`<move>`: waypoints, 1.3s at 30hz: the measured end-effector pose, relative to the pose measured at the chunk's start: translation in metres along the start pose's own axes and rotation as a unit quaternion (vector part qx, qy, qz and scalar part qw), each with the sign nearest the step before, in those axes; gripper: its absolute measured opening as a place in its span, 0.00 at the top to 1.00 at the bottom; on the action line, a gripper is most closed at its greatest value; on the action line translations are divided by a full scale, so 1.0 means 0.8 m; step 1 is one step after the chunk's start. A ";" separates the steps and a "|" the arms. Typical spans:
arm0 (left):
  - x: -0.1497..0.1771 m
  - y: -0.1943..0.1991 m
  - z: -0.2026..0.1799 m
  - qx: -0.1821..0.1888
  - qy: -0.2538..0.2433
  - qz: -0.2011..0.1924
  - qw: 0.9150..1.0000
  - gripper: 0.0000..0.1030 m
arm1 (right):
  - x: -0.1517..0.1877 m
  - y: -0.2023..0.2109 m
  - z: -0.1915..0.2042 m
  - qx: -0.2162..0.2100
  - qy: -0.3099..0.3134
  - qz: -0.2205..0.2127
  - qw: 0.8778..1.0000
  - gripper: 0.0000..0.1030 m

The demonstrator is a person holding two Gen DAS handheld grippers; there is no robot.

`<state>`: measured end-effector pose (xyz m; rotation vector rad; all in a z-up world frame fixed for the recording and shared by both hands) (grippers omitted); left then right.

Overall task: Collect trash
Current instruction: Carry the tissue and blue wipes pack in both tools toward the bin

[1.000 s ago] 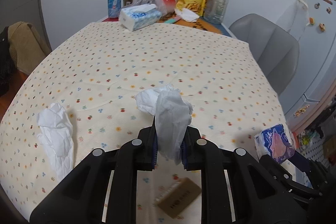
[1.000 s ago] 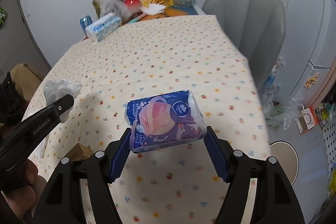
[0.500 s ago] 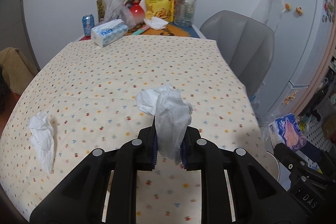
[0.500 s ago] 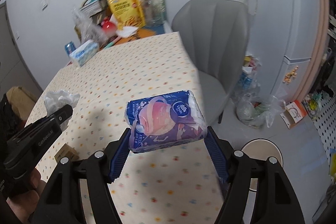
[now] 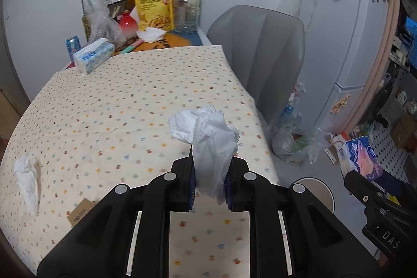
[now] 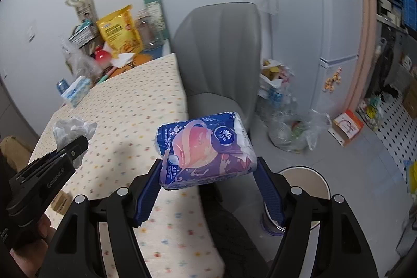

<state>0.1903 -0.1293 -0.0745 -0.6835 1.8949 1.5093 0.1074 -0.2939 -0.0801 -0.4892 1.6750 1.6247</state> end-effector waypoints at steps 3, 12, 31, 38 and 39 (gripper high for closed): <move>0.004 -0.008 -0.026 0.006 -0.016 0.006 1.000 0.83 | 0.000 -0.002 -0.025 0.009 -0.016 -0.001 1.000 0.33; 0.019 -0.040 -0.108 0.020 -0.058 0.025 0.998 0.83 | 0.006 -0.009 -0.100 0.035 -0.058 -0.001 0.998 0.33; 0.064 -0.111 -0.260 0.054 -0.145 0.080 0.985 0.83 | 0.046 -0.049 -0.252 0.080 -0.147 0.036 0.985 0.32; 0.074 -0.131 -0.288 0.056 -0.160 0.094 0.981 0.83 | 0.055 -0.069 -0.287 0.087 -0.170 0.045 0.981 0.32; 0.074 -0.132 -0.290 0.056 -0.161 0.095 0.981 0.83 | 0.055 -0.072 -0.291 0.088 -0.172 0.046 0.980 0.32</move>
Point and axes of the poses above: each gripper's, at about its wrist camera, not at the fingertips, and y roughly against the way its jaws point, z to its left, x to its underside, the point moved 9 cm from there along -y, roughly the way its jaws point, and after that the axes turned 10 degrees about y, right-handed, at the moved point
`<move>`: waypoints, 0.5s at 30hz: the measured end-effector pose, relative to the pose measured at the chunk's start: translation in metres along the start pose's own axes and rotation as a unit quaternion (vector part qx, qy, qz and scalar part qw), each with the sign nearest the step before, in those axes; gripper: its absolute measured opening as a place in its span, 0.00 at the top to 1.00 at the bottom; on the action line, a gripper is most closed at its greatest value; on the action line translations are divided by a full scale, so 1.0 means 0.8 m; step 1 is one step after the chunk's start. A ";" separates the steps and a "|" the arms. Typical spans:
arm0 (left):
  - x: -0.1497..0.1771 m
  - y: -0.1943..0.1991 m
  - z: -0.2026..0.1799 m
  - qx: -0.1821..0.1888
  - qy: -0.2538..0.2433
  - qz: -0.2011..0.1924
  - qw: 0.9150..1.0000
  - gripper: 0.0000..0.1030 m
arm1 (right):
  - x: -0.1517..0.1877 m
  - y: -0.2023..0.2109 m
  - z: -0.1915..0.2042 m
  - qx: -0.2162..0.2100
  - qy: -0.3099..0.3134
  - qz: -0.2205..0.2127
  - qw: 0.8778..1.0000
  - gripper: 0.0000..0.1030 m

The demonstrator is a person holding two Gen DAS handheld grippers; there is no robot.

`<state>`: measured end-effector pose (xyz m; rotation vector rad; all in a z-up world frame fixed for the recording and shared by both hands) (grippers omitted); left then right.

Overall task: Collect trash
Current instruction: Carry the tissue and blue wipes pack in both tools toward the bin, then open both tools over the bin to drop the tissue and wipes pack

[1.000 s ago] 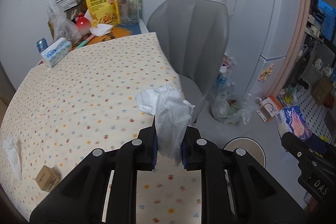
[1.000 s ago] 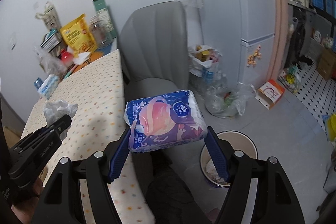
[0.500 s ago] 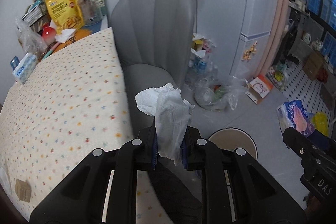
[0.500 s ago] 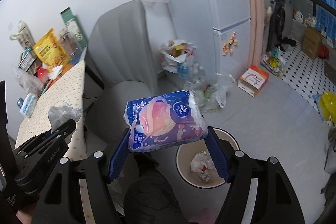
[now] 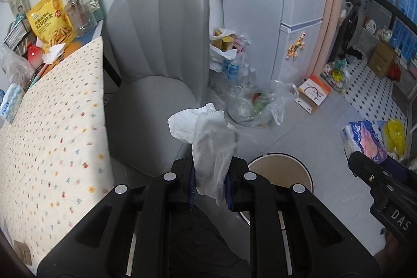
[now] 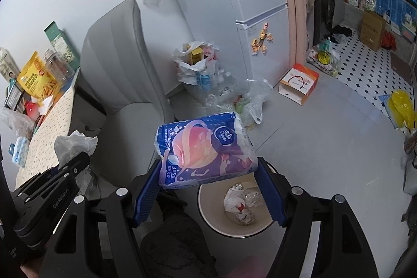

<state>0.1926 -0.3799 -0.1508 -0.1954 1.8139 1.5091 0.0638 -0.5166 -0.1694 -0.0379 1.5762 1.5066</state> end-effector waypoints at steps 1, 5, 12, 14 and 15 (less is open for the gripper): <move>0.000 -0.002 -0.003 0.001 -0.001 0.001 1.000 0.83 | -0.001 -0.002 -0.002 0.000 -0.001 0.000 1.000 0.31; 0.001 -0.012 -0.011 0.001 -0.004 0.007 1.000 0.83 | -0.003 -0.011 -0.011 0.003 -0.004 0.001 1.000 0.19; 0.008 -0.024 -0.038 0.011 -0.020 0.018 1.000 0.83 | 0.000 -0.012 -0.046 0.018 -0.021 0.000 1.000 0.14; 0.011 -0.026 -0.046 0.017 -0.025 0.023 0.999 0.83 | 0.003 -0.009 -0.060 0.026 -0.029 0.000 0.999 0.14; 0.013 -0.027 -0.051 0.020 -0.028 0.025 0.999 0.83 | 0.005 -0.008 -0.067 0.030 -0.033 0.000 0.999 0.13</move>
Point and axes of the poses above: each gripper's, at about its wrist camera, not at the fingertips, and y roughly against the way its jaws point, z to its left, x to its underside, the point moved 9 cm from there along -y, roughly the way its jaws point, and after that the axes turned 10 degrees about y, right-handed, at the moved point
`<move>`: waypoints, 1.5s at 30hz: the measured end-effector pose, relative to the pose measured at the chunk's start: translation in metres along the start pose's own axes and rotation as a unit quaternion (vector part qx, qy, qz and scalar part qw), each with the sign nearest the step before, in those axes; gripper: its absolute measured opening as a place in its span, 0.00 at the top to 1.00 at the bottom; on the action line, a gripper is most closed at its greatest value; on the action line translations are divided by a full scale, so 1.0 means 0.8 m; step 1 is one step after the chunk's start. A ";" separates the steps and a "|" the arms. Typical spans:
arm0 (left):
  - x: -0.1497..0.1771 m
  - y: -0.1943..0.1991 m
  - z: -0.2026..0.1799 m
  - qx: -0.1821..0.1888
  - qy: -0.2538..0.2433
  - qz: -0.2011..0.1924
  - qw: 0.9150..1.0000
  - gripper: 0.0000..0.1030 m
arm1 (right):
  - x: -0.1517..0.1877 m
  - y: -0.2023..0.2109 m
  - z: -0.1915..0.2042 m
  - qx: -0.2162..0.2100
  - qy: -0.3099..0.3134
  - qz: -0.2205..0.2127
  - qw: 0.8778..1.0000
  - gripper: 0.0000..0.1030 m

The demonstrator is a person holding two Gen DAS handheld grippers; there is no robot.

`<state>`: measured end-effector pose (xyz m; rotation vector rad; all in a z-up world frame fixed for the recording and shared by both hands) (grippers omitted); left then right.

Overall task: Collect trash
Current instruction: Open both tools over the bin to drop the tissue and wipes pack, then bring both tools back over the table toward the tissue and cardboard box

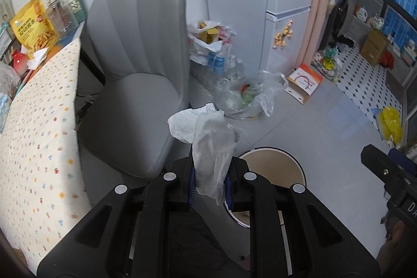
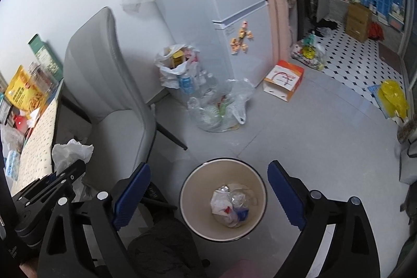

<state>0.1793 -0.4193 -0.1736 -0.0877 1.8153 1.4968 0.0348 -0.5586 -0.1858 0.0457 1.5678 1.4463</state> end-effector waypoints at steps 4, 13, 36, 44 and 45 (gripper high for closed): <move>0.005 -0.003 -0.023 0.011 -0.013 0.006 1.000 0.83 | 0.009 0.005 -0.021 0.013 -0.008 0.000 1.000 0.13; 0.020 0.000 -0.081 0.038 -0.044 0.016 0.998 0.83 | 0.020 0.022 -0.065 0.026 -0.028 -0.003 0.999 0.13; 0.000 0.068 -0.029 0.003 -0.032 -0.045 0.998 0.14 | 0.017 0.045 -0.042 -0.011 -0.036 -0.025 0.999 0.09; -0.010 0.115 0.075 -0.037 0.021 -0.084 0.996 0.08 | 0.012 0.059 0.058 -0.053 0.016 -0.030 0.998 0.08; -0.010 0.121 0.090 -0.041 0.030 -0.087 0.995 0.08 | 0.012 0.061 0.070 -0.057 0.023 -0.031 0.998 0.08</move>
Point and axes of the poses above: each gripper's, at about its wrist camera, not at the fingertips, and y roughly against the way its jaws point, z to its left, x to its underside, the point moved 9 cm from there along -y, roughly the way its jaws point, and after that the axes turned 10 degrees about y, right-handed, at the moved point
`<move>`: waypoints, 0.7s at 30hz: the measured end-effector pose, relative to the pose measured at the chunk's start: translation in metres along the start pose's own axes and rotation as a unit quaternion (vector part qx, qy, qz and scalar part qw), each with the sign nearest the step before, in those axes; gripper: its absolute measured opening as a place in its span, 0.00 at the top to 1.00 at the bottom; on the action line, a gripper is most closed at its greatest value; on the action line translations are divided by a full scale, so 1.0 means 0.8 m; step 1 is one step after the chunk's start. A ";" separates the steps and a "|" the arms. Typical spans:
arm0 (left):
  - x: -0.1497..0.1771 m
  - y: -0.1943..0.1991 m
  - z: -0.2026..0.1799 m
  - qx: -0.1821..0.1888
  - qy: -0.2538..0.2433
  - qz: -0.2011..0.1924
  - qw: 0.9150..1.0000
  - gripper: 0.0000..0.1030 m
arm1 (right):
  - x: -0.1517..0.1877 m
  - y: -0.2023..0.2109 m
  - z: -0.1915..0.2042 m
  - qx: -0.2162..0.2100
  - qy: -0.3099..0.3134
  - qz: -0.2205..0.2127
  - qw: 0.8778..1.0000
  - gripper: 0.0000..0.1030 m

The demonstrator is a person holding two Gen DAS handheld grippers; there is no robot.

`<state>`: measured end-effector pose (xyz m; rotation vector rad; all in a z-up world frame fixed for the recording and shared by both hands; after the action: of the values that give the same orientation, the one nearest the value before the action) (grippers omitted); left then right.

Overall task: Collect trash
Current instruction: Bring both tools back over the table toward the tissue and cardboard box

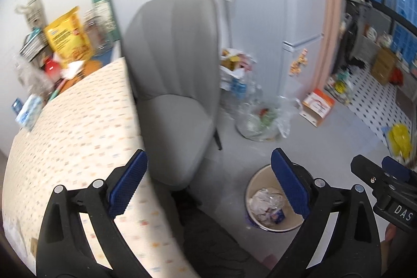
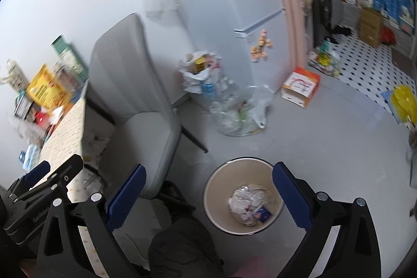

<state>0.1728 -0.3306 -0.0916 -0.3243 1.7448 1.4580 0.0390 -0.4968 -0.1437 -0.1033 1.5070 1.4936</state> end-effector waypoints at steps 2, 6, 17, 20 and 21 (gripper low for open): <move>-0.002 0.007 0.023 -0.007 0.012 -0.005 1.000 0.08 | -0.002 0.003 0.023 -0.009 0.012 -0.002 1.000 0.08; -0.002 0.020 0.074 -0.022 0.037 -0.013 0.999 0.06 | -0.002 0.006 0.071 -0.024 0.037 -0.002 0.999 0.08; 0.010 0.043 0.189 -0.042 0.109 -0.024 0.993 0.06 | 0.012 0.023 0.178 -0.040 0.107 -0.003 0.993 0.08; 0.017 0.049 0.217 -0.046 0.128 -0.026 0.990 0.06 | 0.017 0.026 0.201 -0.041 0.122 -0.002 0.992 0.08; 0.020 0.050 0.227 -0.047 0.134 -0.027 0.990 0.06 | 0.020 0.028 0.208 -0.042 0.127 -0.002 0.991 0.08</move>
<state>0.2126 -0.1493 -0.0737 -0.6378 1.8623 1.5157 0.1081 -0.3493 -0.0999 -0.3579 1.6412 1.5872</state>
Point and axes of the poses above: each gripper's, at about its wrist camera, not at the fingertips, and y roughly against the way its jaws point, z to its left, x to its underside, the point moved 9 cm from there along -y, roughly the way its jaws point, and after that the axes turned 10 degrees about y, right-handed, at the moved point
